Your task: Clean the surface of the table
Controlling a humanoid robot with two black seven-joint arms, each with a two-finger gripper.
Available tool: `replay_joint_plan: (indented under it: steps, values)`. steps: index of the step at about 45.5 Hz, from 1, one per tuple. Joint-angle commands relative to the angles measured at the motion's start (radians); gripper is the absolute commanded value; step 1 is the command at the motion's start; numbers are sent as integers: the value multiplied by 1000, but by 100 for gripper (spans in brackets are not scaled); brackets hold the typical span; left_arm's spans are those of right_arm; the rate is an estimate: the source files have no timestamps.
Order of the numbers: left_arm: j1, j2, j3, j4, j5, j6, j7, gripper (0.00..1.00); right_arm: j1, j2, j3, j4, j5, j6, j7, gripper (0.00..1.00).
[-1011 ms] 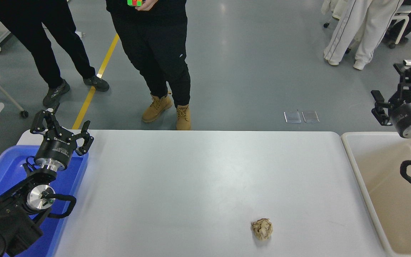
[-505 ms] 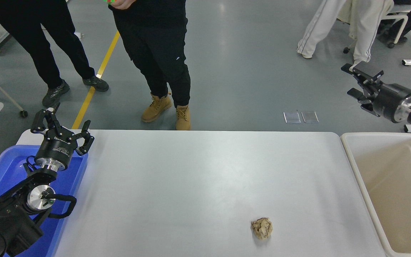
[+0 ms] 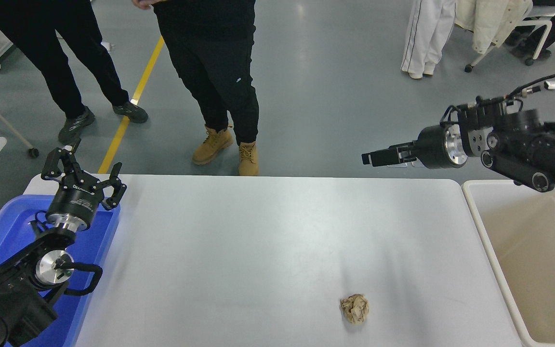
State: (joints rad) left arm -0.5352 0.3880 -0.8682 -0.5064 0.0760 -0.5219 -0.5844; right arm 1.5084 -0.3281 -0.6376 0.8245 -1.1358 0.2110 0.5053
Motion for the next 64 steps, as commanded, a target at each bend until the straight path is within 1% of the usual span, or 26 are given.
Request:
replay_joint_plan:
  steps: [1,8,18,31,47,64]
  values:
    - [0,0,0,0,-1,0,0,100,38,182,-177,36,-87,5,4,99]
    - [0,0,0,0,1,-1,0,100,18,230,-238,59,-113,5,4,99]
    - [0,0,0,0,1,0,0,100,15,219,-243,197,-190,7,4,99]
    - [0,0,0,0,1,0,0,100,-11,196,-244,242,-223,8,4,99]
    - [0,0,0,0,-1,0,0,100,-77,189,-238,243,-223,5,4,99]
    - [0,0,0,0,-1,0,0,100,-131,173,-228,229,-219,-27,2,99]
